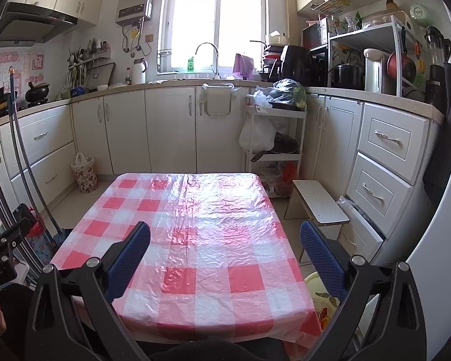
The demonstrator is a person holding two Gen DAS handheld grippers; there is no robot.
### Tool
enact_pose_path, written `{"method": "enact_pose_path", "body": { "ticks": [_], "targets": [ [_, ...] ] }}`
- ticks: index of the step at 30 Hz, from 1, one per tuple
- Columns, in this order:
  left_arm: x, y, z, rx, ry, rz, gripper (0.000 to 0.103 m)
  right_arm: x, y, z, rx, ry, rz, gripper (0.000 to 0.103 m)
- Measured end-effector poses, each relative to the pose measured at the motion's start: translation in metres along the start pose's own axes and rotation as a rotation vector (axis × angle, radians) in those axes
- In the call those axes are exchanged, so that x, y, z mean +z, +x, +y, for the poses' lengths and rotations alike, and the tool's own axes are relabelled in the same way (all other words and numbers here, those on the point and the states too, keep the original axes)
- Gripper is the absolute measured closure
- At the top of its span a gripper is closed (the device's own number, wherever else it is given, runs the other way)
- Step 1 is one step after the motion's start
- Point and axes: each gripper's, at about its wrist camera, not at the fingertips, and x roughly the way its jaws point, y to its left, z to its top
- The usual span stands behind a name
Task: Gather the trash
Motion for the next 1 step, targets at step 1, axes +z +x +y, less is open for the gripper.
{"method": "enact_pose_path", "body": {
  "ticks": [1],
  "targets": [
    [-0.0011, -0.0009, 0.0021, -0.002, -0.004, -0.003, 0.007, 0.0003, 0.0003, -0.0007, 0.000, 0.001, 0.001, 0.007]
  ]
}}
